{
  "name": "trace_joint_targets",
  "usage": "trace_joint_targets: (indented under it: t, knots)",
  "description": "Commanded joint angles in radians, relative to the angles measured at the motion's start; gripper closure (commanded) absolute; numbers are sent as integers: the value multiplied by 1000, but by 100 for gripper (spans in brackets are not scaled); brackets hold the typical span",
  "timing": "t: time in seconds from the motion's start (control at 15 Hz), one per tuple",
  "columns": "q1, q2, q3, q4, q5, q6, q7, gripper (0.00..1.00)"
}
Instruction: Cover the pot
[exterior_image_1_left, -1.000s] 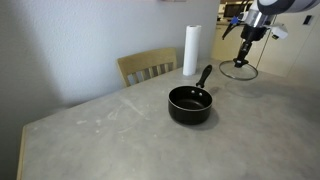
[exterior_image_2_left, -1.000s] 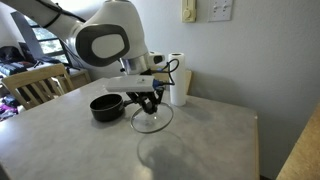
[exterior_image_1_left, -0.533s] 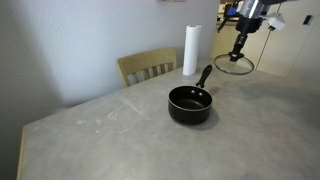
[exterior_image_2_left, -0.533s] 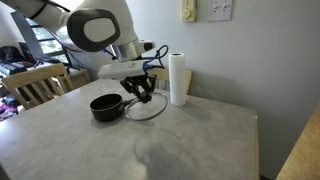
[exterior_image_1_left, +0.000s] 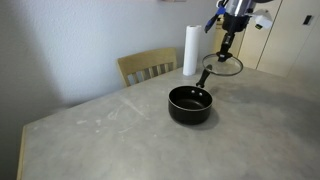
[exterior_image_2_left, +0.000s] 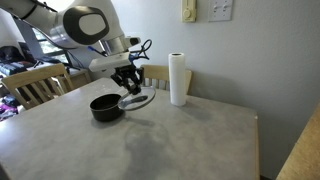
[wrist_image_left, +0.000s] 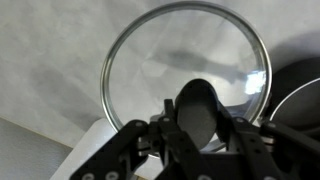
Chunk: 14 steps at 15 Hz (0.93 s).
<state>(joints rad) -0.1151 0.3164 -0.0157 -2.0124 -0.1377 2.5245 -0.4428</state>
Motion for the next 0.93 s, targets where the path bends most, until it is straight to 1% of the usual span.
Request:
trace_joint_targets:
  t: [0.0, 0.4, 0.67, 0.87]
  knots:
    - [16, -15, 13, 28, -8, -62, -8, 85]
    - [80, 5, 40, 49, -11, -95, 56, 85]
    - [145, 35, 65, 64, -5, -82, 194, 85]
    - [186, 54, 67, 75, 0, -74, 305, 85]
